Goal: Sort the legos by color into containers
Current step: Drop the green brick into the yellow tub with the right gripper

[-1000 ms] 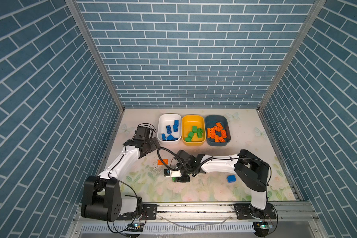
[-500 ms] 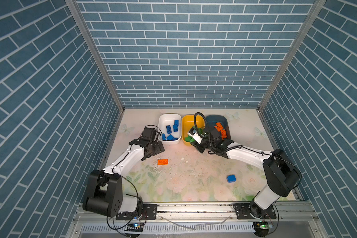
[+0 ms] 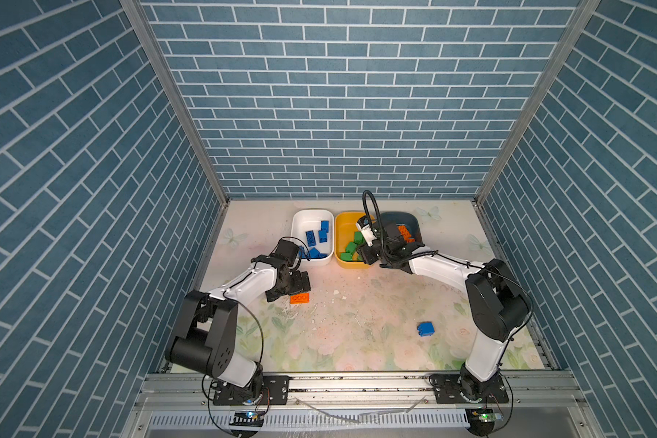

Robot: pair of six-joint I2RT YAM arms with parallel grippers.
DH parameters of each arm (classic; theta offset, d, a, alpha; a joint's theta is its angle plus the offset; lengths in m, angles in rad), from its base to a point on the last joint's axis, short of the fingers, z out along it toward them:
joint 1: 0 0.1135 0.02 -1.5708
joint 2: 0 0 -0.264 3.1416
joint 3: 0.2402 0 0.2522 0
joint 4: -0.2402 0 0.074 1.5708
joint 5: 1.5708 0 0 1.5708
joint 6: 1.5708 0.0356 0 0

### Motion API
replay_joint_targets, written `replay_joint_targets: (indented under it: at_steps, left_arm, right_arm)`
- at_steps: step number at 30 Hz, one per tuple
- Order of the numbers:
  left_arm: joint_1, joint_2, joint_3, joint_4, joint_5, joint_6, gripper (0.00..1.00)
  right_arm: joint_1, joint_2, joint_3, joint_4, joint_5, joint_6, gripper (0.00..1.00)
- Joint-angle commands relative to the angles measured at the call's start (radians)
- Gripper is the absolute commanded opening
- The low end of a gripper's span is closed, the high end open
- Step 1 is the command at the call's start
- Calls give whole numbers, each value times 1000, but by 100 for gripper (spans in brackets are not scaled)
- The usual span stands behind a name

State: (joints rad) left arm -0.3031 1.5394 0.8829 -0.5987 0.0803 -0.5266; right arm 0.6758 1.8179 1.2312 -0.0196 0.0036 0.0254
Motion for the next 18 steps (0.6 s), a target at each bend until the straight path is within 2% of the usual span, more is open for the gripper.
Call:
replay_joint_targets:
  at_steps: [1,2,4,5,12,18]
  left_arm:
    - [-11,39,7,-17,48,42,98]
    - [-16,45,7,-12,57,49,97]
    - [-39,63,12,-11,56,66,96]
    - [-50,72,19,-16,47,74,96]
    - [-130,167,86,-86,-64,82,84]
    - [-140,198,106,-90,-63,81,73]
  right_arm:
    - [-1,-17,31,-26,-3,33,78]
    - [-1,-27,22,-19,-3,35,81]
    - [-1,-55,-5,3,8,51,98]
    - [-1,-69,-19,15,19,59,99]
    - [-1,-168,-97,60,132,116,99]
    - [-15,-226,-92,-27,254,181,99]
